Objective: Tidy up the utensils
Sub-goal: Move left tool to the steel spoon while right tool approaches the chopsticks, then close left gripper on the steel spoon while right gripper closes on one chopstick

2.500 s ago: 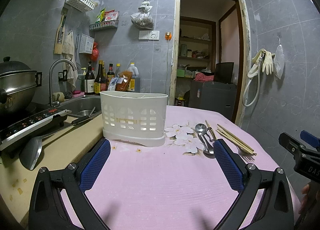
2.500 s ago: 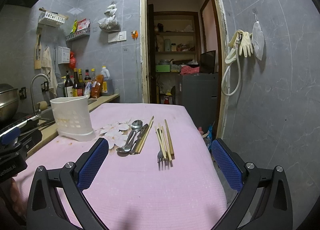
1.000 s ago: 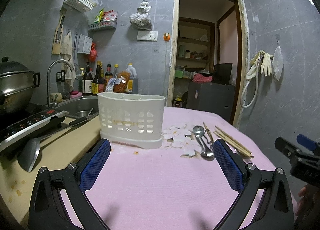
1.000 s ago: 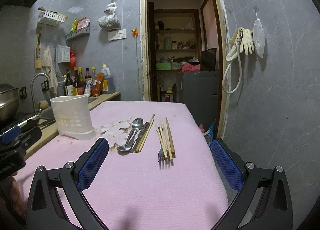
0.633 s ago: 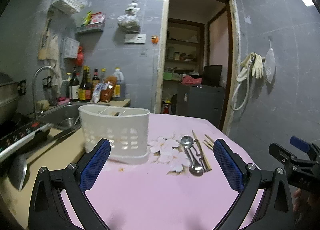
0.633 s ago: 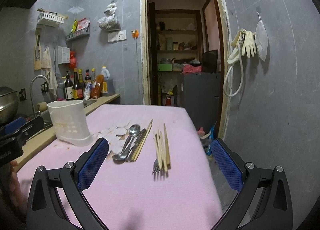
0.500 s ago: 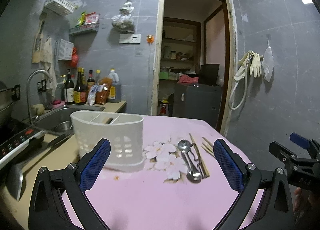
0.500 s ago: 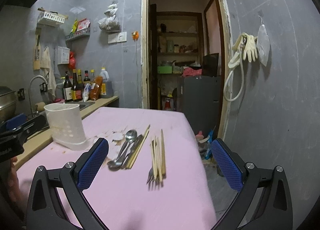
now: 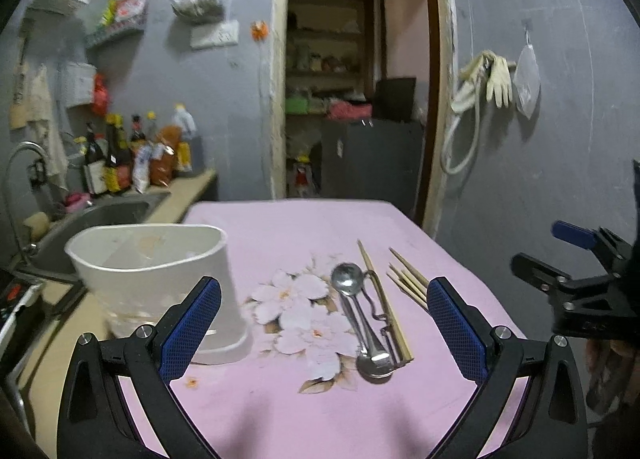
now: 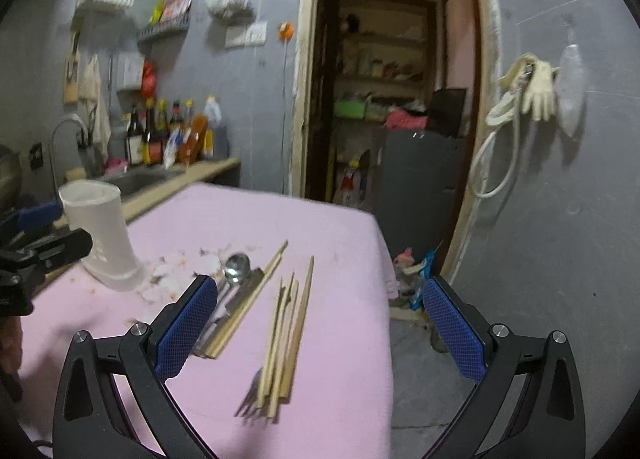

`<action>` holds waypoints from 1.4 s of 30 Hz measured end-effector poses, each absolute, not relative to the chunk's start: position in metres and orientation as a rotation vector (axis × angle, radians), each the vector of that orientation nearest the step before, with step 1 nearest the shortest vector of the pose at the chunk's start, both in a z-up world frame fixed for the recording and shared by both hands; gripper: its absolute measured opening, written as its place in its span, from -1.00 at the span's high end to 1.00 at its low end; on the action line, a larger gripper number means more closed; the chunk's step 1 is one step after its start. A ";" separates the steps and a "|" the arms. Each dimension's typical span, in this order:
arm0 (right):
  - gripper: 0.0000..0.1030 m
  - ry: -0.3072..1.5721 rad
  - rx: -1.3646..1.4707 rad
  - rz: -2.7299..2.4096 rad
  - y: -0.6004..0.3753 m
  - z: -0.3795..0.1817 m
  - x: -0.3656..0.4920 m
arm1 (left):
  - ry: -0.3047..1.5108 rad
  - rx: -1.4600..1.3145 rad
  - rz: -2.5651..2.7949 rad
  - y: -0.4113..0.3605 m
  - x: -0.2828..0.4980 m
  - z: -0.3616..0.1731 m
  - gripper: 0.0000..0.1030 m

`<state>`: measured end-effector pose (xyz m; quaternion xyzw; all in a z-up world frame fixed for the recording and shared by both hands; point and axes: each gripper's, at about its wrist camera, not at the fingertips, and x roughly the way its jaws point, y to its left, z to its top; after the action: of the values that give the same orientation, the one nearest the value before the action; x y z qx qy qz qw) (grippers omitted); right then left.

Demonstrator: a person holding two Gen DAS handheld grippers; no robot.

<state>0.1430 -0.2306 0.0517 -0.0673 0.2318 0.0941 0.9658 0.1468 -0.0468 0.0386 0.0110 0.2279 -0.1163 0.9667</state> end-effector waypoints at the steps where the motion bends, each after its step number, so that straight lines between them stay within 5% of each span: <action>1: -1.00 0.484 -0.136 0.201 -0.232 0.051 0.150 | 0.481 0.017 -0.250 -0.047 0.153 0.037 -0.95; 6: -0.85 0.549 -0.116 0.244 -0.239 0.040 0.182 | 0.544 0.049 -0.298 -0.061 0.182 0.024 -0.91; 14: 0.09 0.733 -0.017 0.315 -0.251 0.009 0.241 | 0.672 0.076 -0.331 -0.073 0.244 -0.005 -0.24; 20: 0.42 0.838 0.026 0.350 -0.251 -0.009 0.277 | 0.719 0.102 -0.317 -0.072 0.282 -0.027 0.01; 37: 0.69 1.018 0.045 0.354 -0.227 -0.037 0.339 | 0.941 -0.061 -0.390 -0.040 0.359 -0.056 0.24; 42: 0.70 1.048 0.091 0.337 -0.229 -0.038 0.348 | 0.961 -0.058 -0.427 -0.038 0.360 -0.056 0.58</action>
<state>0.3476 -0.2291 -0.0381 0.0432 0.4978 0.1602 0.8513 0.3605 -0.0380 -0.0561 -0.0276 0.4585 -0.2038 0.8646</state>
